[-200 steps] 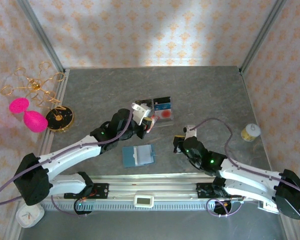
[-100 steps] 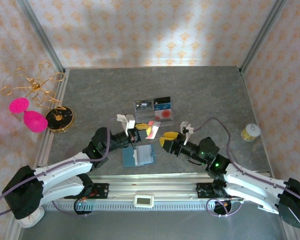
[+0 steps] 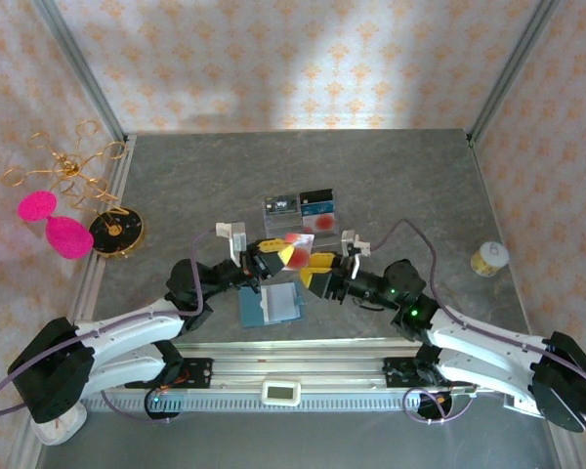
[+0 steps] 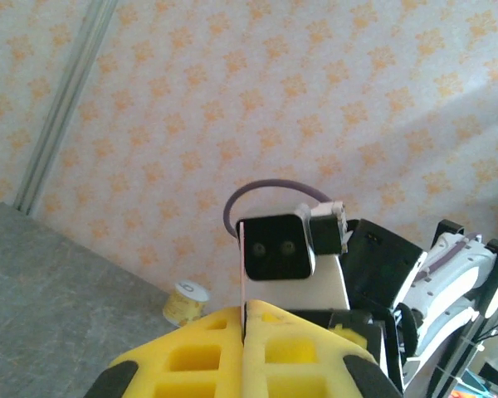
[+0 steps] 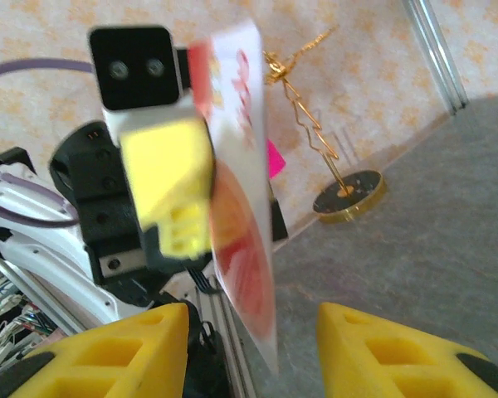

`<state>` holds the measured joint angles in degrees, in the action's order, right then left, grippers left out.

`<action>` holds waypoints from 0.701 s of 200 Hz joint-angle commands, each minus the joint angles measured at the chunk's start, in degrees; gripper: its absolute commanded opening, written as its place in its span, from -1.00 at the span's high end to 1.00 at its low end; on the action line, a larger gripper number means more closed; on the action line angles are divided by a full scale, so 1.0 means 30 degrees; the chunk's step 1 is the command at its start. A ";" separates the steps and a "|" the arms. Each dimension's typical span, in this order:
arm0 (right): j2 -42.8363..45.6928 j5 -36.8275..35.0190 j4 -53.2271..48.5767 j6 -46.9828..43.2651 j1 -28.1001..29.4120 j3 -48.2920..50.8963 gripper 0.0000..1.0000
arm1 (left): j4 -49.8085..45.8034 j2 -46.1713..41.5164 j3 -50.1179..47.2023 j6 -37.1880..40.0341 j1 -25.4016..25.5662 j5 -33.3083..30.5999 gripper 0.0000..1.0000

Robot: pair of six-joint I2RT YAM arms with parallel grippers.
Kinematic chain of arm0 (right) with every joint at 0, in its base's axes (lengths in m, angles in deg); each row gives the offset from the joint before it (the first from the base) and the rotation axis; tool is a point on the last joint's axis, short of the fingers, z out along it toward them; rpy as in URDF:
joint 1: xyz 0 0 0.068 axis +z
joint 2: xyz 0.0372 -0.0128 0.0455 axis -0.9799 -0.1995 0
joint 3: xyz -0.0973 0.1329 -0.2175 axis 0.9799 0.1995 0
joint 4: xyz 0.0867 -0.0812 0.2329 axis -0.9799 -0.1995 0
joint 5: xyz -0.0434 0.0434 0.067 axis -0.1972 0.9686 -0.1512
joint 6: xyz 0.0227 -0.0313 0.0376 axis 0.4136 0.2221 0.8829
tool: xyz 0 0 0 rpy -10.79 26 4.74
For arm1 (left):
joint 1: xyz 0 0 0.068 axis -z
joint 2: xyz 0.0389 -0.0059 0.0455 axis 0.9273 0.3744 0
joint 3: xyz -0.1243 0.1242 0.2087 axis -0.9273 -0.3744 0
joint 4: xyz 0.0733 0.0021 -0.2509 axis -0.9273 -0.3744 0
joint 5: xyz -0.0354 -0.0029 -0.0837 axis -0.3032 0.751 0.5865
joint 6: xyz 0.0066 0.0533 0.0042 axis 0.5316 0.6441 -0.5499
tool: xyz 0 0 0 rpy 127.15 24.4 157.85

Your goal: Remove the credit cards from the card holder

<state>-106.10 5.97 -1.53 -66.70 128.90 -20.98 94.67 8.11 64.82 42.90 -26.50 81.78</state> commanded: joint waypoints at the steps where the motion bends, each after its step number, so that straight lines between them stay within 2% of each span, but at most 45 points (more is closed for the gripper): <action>1: -0.0309 0.0699 0.1333 -0.0442 -0.0111 -0.1144 0.15 | 0.2239 0.0088 -0.0197 -0.0623 -0.0011 0.0907 1.00; 40: -0.0831 0.0902 0.1157 -0.0819 -0.0128 -0.2305 0.29 | 0.2661 -0.0044 -0.0504 -0.1206 0.0018 0.0819 1.00; 75: -0.1571 0.1618 0.1143 -0.0655 -0.0105 -0.3068 0.60 | 0.2604 -0.0065 -0.0633 -0.1242 0.0013 0.0593 1.00; 98: -0.1411 0.1142 0.0546 -0.1102 -0.0105 -0.3347 0.99 | 0.2158 -0.0262 -0.0717 -0.1307 -0.0011 0.0159 1.00; 106: -0.1275 0.0699 -0.0597 -0.1736 -0.0105 -0.3802 1.00 | 0.1366 -0.0378 -0.0584 -0.1403 -0.0042 -0.0186 1.00; 112: -0.1229 0.0237 -0.1510 -0.2274 -0.0153 -0.4230 1.00 | 0.0445 -0.0621 -0.0429 -0.1433 -0.0117 -0.0546 0.77; 118: -0.1236 0.0075 -0.2535 -0.2801 -0.0351 -0.4707 1.00 | -0.0503 -0.0938 -0.0356 -0.1441 -0.0177 -0.0987 0.40; 123: -0.1319 0.0108 -0.3260 -0.3079 -0.0647 -0.5050 1.00 | -0.1138 -0.1285 -0.0391 -0.1436 -0.0201 -0.1430 0.18; 131: -0.1483 0.0410 -0.4293 -0.3432 -0.1321 -0.5663 1.00 | -0.1903 -0.1988 -0.0661 -0.1420 -0.0242 -0.2172 -0.02; 140: -0.1891 0.0882 -0.5491 -0.4061 -0.2223 -0.6352 1.00 | -0.2227 -0.2887 -0.1177 -0.1469 -0.0246 -0.2911 -0.16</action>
<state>-110.89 8.22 -9.00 -72.62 127.29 -33.77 93.75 4.94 63.21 38.99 -26.85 78.76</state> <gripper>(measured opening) 0.028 0.467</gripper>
